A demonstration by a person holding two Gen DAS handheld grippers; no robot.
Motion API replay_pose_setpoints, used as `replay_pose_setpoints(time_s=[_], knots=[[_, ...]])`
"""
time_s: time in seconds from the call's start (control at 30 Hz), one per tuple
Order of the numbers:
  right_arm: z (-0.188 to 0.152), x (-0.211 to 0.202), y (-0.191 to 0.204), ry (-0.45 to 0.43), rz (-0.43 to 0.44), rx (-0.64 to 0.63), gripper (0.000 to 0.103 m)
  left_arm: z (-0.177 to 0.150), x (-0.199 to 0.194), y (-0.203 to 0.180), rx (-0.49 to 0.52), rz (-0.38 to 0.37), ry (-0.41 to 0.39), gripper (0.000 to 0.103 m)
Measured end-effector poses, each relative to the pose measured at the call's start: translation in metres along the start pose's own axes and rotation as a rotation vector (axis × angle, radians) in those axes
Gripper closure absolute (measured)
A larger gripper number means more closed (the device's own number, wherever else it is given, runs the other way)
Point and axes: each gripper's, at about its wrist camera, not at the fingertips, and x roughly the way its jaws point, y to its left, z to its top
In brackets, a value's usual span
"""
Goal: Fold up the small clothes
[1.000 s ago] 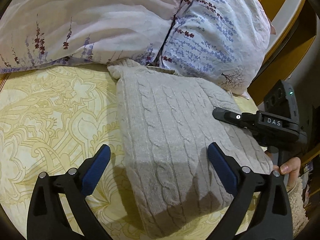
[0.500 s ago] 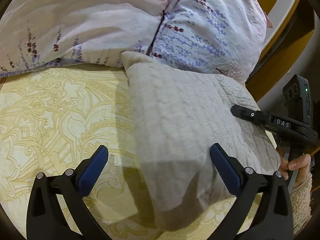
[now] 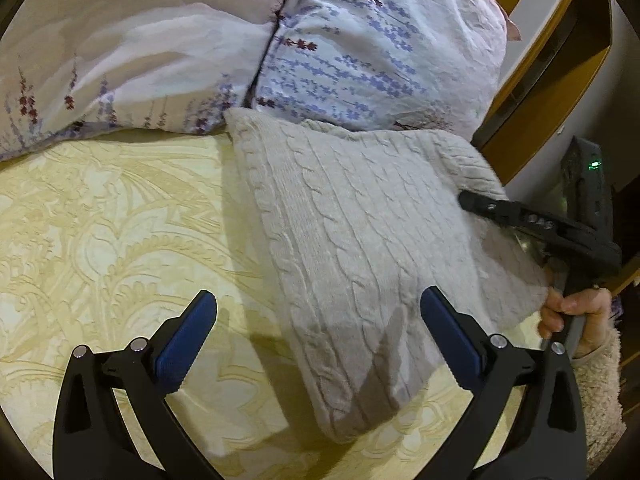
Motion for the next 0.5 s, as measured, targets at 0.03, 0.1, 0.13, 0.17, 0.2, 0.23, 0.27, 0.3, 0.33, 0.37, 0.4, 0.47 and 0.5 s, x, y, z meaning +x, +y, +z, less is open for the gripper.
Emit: replay_pose_setpoints(time_s=[0.03, 0.1, 0.13, 0.17, 0.2, 0.23, 0.27, 0.3, 0.33, 0.37, 0.4, 0.47, 0.5], knots=[[-0.001, 0.004, 0.000, 0.017, -0.003, 0.004, 0.082, 0.000, 0.001, 0.000, -0.006, -0.010, 0.002, 0.001], [-0.004, 0.004, -0.009, 0.021, 0.007, 0.053, 0.069, -0.002, 0.002, 0.002, -0.034, -0.047, -0.001, 0.001], [-0.006, -0.001, -0.015, 0.010, 0.021, 0.084, 0.066, -0.003, 0.001, 0.003, -0.047, -0.063, -0.003, 0.001], [-0.008, -0.007, -0.022, 0.000, 0.042, 0.114, 0.066, -0.004, 0.001, 0.005, -0.070, -0.085, -0.007, 0.001], [-0.013, -0.016, -0.031, -0.010, 0.086, 0.152, 0.063, -0.005, 0.001, 0.008, -0.093, -0.104, -0.012, 0.001], [-0.017, -0.020, -0.035, -0.012, 0.109, 0.170, 0.061, -0.006, 0.001, 0.009, -0.108, -0.113, -0.014, 0.001], [-0.023, -0.027, -0.040, -0.014, 0.139, 0.193, 0.060, -0.007, 0.001, 0.010, -0.115, -0.116, -0.011, 0.002], [-0.030, -0.033, -0.044, -0.011, 0.170, 0.211, 0.059, -0.008, 0.002, 0.010, -0.118, -0.116, -0.003, 0.004], [-0.036, -0.037, -0.046, -0.006, 0.190, 0.221, 0.059, -0.009, 0.002, 0.010, -0.117, -0.117, 0.007, 0.008], [-0.046, -0.043, -0.049, -0.001, 0.215, 0.230, 0.059, -0.010, 0.003, 0.009, -0.115, -0.120, 0.017, 0.012], [-0.053, -0.047, -0.051, 0.003, 0.232, 0.232, 0.059, -0.012, 0.004, 0.008, -0.112, -0.123, 0.030, 0.013], [-0.062, -0.051, -0.047, 0.006, 0.248, 0.236, 0.059, -0.015, 0.006, 0.005, -0.109, -0.132, 0.050, 0.019], [-0.068, -0.055, -0.047, 0.005, 0.260, 0.237, 0.059, -0.016, 0.007, 0.004, -0.109, -0.134, 0.058, 0.021]])
